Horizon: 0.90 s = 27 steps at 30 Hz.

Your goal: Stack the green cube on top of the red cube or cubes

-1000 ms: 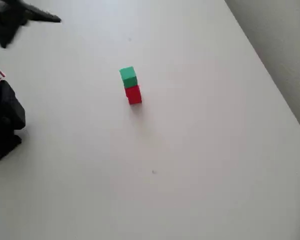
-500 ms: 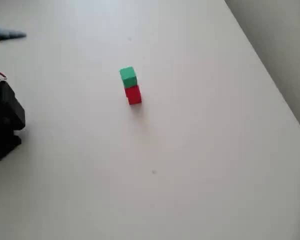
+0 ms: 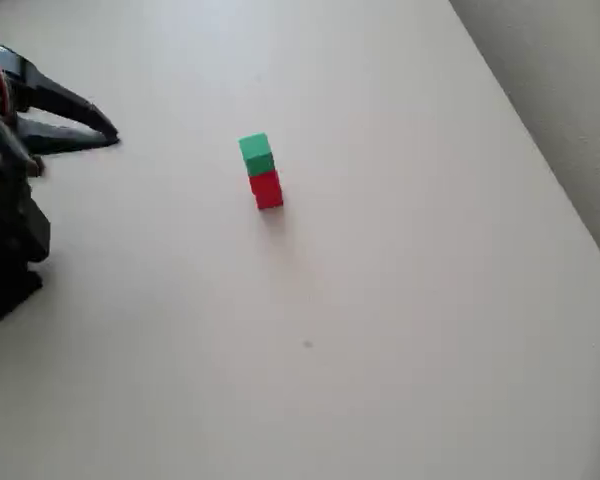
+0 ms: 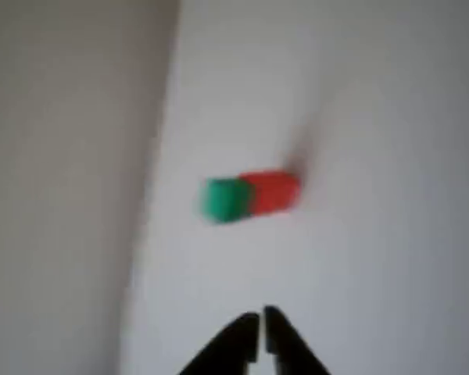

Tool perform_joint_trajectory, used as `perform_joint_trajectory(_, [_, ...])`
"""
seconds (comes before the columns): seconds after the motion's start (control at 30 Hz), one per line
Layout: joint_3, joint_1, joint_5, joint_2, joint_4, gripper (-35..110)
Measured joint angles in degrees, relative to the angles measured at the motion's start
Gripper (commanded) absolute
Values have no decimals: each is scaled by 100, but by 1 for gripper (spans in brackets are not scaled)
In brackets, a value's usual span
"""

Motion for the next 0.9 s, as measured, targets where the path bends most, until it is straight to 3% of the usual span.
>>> perform_joint_trajectory(0.33, [1775, 18, 325, 53, -659, -2])
perform_joint_trajectory(0.9, [2215, 70, 571, 35, -773, -1])
